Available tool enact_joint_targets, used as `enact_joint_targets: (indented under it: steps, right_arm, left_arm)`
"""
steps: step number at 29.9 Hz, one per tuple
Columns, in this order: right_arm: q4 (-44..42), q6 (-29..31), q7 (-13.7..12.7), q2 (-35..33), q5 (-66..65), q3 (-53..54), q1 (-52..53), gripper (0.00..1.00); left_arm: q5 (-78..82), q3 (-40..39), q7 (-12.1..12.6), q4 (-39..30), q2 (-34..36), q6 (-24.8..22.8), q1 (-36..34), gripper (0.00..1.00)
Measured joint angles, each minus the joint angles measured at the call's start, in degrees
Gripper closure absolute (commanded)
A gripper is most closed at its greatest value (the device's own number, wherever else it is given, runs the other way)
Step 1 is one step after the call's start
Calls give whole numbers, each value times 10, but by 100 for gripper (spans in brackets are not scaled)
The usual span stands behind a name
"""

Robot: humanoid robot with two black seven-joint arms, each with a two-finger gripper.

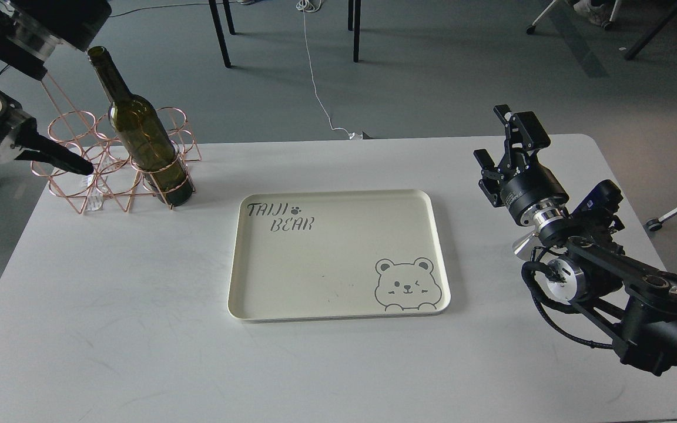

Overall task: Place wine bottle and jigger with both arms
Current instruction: 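Open the left gripper and withdraw it from the bottle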

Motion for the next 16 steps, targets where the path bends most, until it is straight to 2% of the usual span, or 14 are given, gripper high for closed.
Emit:
enact_joint_targets:
  steps: [3, 7, 12, 16]
  right_arm:
    - [-1, 0, 0, 2, 0, 1, -4, 1]
    - [1, -1, 0, 3, 0, 2, -14, 1]
    - [2, 0, 0, 3, 0, 2, -16, 1]
    - [2, 0, 0, 4, 0, 2, -17, 1]
  left_arm:
    - [-4, -9, 0, -4, -34, -3, 60, 2]
    - [-12, -62, 1, -4, -95, -22, 151, 2]
    - [-46, -125, 36, 4, -165, -84, 241, 2]
    - [-67, -152, 53, 22, -200, -99, 283, 2]
